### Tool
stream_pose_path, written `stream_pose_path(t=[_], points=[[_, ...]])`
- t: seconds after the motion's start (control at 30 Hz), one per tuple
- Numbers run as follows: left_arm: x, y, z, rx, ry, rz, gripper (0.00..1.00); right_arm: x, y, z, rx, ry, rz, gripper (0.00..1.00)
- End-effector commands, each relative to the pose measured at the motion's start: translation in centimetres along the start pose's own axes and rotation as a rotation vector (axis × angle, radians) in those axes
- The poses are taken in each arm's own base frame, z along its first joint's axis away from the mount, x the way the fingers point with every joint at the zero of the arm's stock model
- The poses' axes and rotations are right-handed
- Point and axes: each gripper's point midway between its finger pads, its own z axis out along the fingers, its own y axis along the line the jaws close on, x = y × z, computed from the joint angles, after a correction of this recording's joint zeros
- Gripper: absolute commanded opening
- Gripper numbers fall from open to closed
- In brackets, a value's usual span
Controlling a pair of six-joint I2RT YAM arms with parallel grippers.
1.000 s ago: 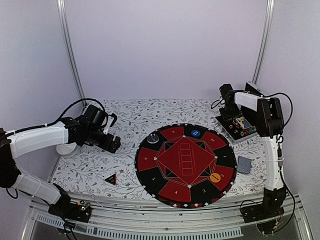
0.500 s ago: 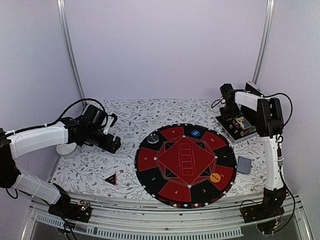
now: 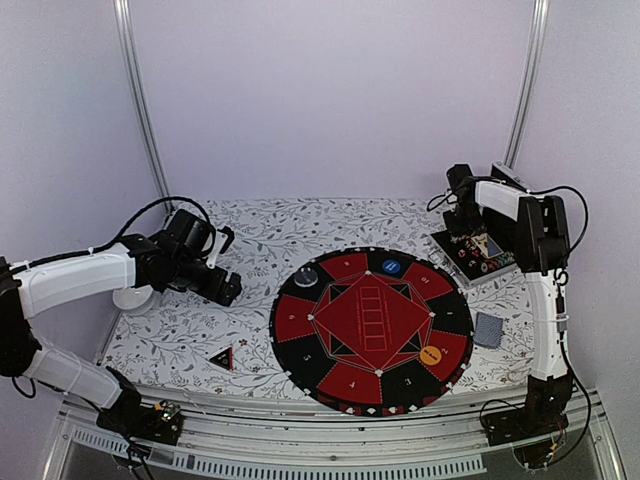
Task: Distribute texas hold em gaming equipment
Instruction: Pick up the pile of poker chips from the chip case.
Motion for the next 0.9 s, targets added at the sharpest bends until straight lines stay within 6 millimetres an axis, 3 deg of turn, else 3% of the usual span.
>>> stream_pose_path(t=[0.0, 0.2, 0.3, 0.43, 0.53, 0.7, 0.8, 0.87], points=[[-0.2, 0.4, -0.4, 0.000, -0.023, -0.003, 0.98, -1.1, 3.2, -1.3, -0.126, -0.049, -0.028, 0.32], [-0.2, 0.3, -0.4, 0.005, -0.023, -0.002, 0.98, -1.2, 4.0, -1.8, -0.112, -0.068, -0.060, 0.31], [-0.2, 0.2, -0.4, 0.009, -0.023, -0.002, 0.98, -1.6, 3.0, -2.0, -0.057, -0.071, -0.052, 0.32], [-0.2, 0.1, -0.4, 0.012, -0.023, 0.000, 0.98, -0.6, 1.5, -0.6, 0.010, -0.027, -0.050, 0.33], [-0.2, 0.0, -0.3, 0.018, -0.018, 0.001, 0.98, -0.4, 1.9, -0.6, -0.002, -0.019, -0.063, 0.33], [-0.1, -0.1, -0.1, 0.024, -0.013, 0.001, 0.98, -2.4, 2.2, -3.0, -0.033, -0.079, -0.083, 0.34], [-0.1, -0.1, -0.1, 0.024, -0.014, 0.000, 0.98, -3.6, 1.7, -5.1, -0.039, -0.123, -0.070, 0.38], [-0.1, -0.1, -0.1, 0.025, -0.013, 0.001, 0.98, -3.7, 1.5, -5.4, -0.033, -0.126, -0.064, 0.43]])
